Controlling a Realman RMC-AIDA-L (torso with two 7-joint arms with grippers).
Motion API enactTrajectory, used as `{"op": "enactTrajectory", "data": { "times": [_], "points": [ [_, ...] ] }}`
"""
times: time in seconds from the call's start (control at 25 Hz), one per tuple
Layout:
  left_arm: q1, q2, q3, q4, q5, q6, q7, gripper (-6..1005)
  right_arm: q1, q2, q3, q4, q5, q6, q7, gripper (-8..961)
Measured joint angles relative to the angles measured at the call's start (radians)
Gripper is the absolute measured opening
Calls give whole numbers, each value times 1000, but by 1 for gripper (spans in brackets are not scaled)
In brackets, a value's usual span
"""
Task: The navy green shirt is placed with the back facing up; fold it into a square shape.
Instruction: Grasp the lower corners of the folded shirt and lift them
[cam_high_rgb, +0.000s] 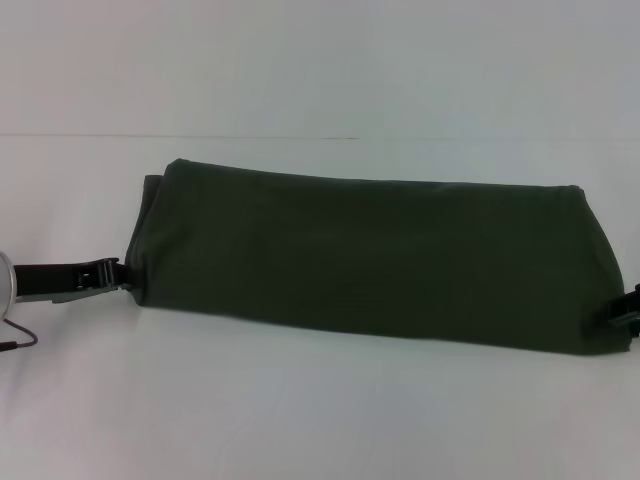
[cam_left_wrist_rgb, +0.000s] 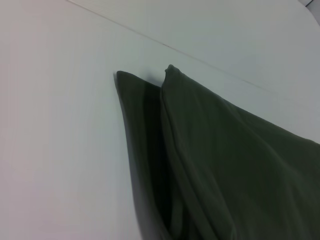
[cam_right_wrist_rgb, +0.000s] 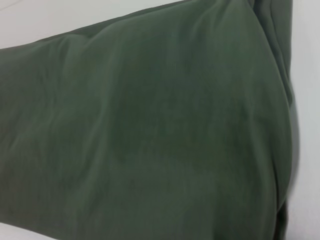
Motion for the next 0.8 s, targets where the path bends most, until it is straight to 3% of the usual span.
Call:
{"op": "enactTrajectory", "data": {
  "times": [0.04, 0.12, 0.56, 0.76, 0.8],
  "points": [
    [0, 0, 0, 0, 0, 0, 0, 0, 0, 0, 0, 0, 0, 1, 0, 697],
    [0, 0, 0, 0, -1, 0, 0, -1, 0, 0, 0, 0, 0, 2, 0, 458],
    [-3, 2, -4, 1, -2, 11, 0, -1, 1, -4, -11, 8, 0, 10, 1, 205],
    [-3, 5, -6, 2, 0, 22, -2, 0, 0, -7, -14, 9, 0, 10, 2, 9],
    [-3, 7, -7, 2, 1, 31, -4, 0, -1, -8, -14, 9, 0, 9, 0, 8]
  ]
}}
